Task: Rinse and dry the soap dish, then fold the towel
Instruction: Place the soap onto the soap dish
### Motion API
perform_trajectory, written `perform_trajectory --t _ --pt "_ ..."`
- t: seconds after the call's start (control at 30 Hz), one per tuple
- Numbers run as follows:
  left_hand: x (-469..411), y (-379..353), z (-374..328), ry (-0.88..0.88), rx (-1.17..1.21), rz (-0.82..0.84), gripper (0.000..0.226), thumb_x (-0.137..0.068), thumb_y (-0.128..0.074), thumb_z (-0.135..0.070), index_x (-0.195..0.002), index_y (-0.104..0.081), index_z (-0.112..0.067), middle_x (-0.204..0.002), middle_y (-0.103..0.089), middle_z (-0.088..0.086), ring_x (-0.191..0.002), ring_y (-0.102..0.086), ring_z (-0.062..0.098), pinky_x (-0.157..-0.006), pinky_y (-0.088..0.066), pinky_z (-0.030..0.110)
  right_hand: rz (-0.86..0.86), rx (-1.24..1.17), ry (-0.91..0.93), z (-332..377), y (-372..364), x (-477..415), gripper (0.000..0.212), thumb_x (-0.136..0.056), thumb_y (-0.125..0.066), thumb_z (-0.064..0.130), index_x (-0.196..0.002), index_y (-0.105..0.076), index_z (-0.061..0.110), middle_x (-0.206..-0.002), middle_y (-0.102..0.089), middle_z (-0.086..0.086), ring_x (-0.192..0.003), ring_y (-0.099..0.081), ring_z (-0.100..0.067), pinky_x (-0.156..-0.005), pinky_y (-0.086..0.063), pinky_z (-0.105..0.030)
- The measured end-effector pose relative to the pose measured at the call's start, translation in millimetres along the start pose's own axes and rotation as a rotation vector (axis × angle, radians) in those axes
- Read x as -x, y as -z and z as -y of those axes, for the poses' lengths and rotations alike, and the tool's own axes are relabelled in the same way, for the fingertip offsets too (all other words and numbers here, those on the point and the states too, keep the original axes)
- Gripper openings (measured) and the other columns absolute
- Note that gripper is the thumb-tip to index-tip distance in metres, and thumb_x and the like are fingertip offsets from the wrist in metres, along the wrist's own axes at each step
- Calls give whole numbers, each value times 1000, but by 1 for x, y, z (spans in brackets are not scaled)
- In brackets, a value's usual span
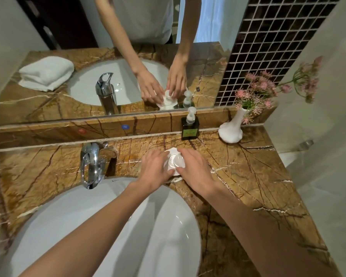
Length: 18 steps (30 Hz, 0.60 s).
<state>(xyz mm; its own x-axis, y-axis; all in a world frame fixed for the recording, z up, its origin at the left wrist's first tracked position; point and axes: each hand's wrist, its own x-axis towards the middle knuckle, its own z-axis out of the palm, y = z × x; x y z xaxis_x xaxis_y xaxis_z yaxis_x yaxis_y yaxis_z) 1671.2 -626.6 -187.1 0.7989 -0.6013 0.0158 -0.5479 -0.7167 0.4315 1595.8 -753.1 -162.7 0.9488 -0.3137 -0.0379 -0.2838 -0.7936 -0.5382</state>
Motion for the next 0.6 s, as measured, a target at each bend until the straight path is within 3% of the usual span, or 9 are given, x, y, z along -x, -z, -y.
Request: perform_trajectory --t 0.1,0.17,0.37,0.6 --pt "4 1 2 -13 25 -19 51 -72 -68 -36 -118 -57 -18 -114 -64 3 -114 -44 26 -81 -21 33 -4 30 46 2 -9 -10 59 -81 -72 16 -134 -47 19 -133 -56 -1 -124 -45 -21 -105 -37 -37" --pt "5 1 3 -6 42 -19 54 -71 -67 -36 -121 -55 -20 -114 -64 1 -111 -42 22 -76 -15 30 -5 54 70 2 -14 -15 58 -80 -73 15 -132 -48 20 -131 -57 -1 -122 -46 -21 -103 -38 -38" --pt "6 -1 2 31 76 -6 63 -73 -67 -37 -131 -50 -18 -116 -64 0 -110 -39 18 -76 -15 31 -8 53 119 -2 -22 -19 63 -77 -74 11 -134 -47 18 -131 -56 -2 -123 -44 -21 -101 -38 -35" --pt "7 -2 -1 10 48 -26 50 -73 -66 -41 -118 -61 -19 -102 -65 -3 -103 -40 17 -69 -11 32 50 16 136 -9 -16 -18 59 -80 -71 10 -134 -47 16 -134 -54 -3 -125 -44 -22 -104 -38 -37"
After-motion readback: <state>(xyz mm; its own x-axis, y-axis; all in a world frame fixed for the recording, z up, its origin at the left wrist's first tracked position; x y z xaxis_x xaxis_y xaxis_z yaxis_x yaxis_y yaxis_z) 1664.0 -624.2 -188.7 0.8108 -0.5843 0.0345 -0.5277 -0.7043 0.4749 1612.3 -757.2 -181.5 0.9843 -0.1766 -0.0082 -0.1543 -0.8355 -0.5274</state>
